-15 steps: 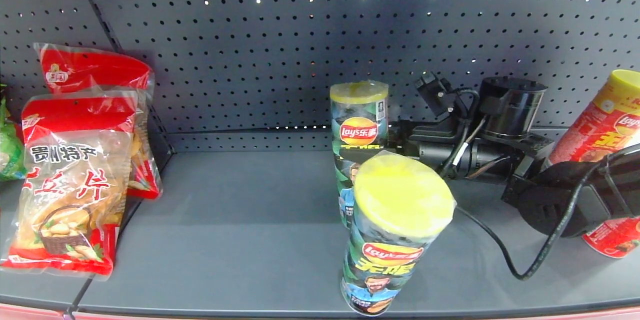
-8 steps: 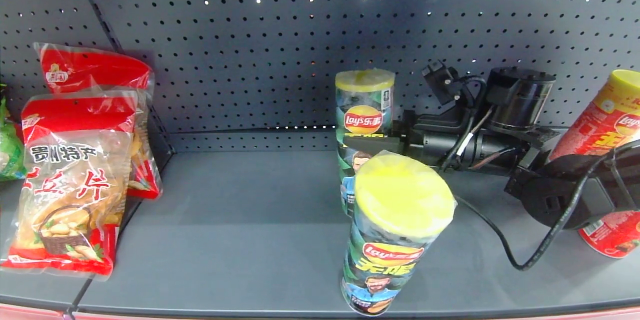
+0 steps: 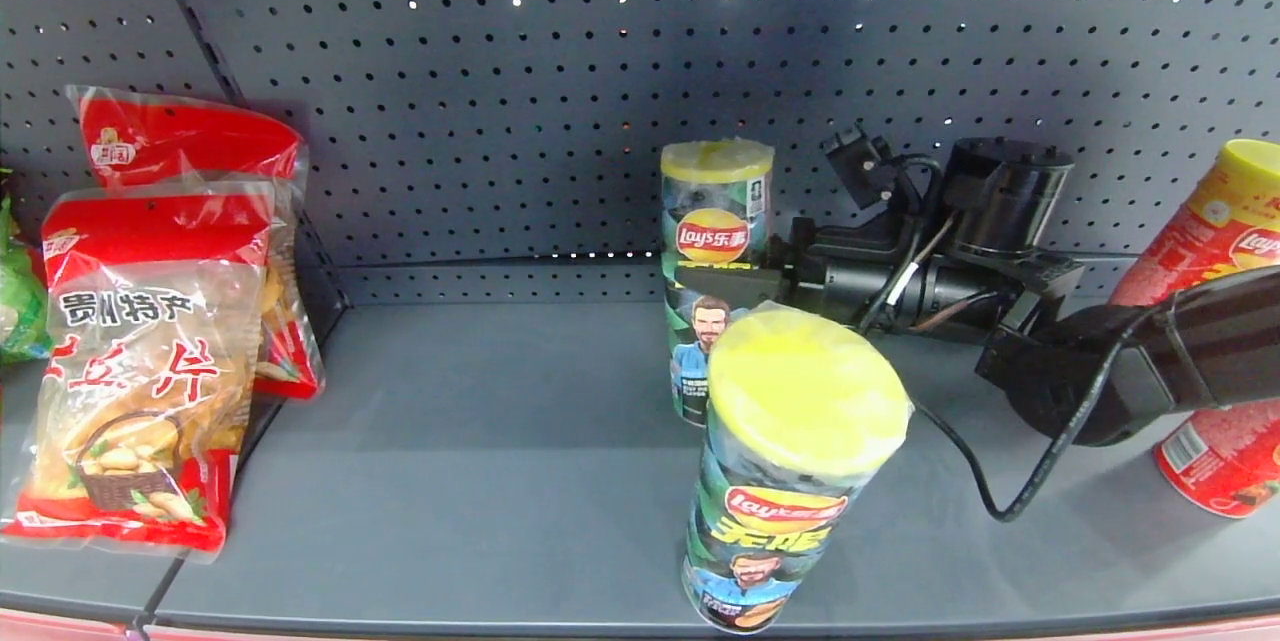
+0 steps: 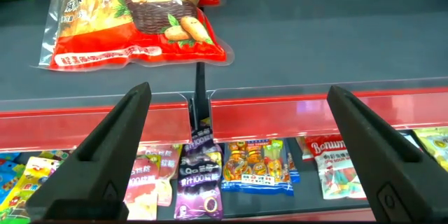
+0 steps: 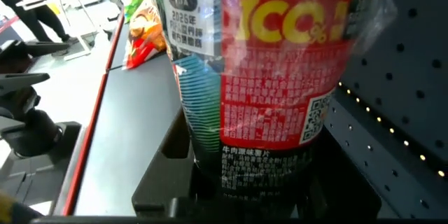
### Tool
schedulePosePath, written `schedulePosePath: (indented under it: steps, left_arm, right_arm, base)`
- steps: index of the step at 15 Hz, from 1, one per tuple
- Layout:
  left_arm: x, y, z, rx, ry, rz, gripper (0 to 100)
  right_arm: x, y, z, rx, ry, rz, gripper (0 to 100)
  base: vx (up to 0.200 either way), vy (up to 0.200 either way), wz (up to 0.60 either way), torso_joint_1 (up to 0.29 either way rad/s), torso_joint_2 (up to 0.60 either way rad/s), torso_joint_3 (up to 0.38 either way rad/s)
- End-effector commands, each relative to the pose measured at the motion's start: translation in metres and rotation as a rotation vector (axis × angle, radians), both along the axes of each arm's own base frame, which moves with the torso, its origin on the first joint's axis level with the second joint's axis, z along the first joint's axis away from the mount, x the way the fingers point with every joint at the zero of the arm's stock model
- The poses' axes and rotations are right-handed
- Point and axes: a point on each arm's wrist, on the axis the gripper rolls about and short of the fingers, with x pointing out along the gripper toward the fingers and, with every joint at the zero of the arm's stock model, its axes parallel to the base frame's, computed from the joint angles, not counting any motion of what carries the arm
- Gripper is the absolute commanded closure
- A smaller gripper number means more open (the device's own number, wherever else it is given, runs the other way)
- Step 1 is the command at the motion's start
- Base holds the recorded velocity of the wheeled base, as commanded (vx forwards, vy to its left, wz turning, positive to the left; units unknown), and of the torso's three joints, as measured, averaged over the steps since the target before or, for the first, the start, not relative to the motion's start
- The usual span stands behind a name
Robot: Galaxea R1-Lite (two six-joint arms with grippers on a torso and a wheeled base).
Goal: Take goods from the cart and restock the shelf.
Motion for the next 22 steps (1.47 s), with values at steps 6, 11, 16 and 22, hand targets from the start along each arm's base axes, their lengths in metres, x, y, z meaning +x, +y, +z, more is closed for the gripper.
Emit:
schedulePosePath:
  steps: [6, 11, 16, 22]
  left_arm:
    - [0.0, 0.0, 0.0, 0.0, 0.0, 0.0, 0]
    - [0.0, 0.0, 0.0, 0.0, 0.0, 0.0, 0]
    - [0.0, 0.0, 0.0, 0.0, 0.0, 0.0, 0]
    - [0.0, 0.0, 0.0, 0.0, 0.0, 0.0, 0]
  right_arm:
    - [-0.002, 0.001, -0.018, -0.02, 0.032, 0.007, 0]
    - [-0.016, -0.004, -0.016, -0.026, 0.039, 0.015, 0]
    - [-0.034, -0.014, -0.014, -0.028, 0.041, 0.015, 0]
    - [-0.035, -0.023, -0.017, -0.034, 0.057, -0.01, 0]
  base:
    - [0.0, 0.0, 0.0, 0.0, 0.0, 0.0]
    - [0.0, 0.0, 0.0, 0.0, 0.0, 0.0]
    - [0.0, 0.0, 0.0, 0.0, 0.0, 0.0]
    - [0.0, 0.0, 0.0, 0.0, 0.0, 0.0]
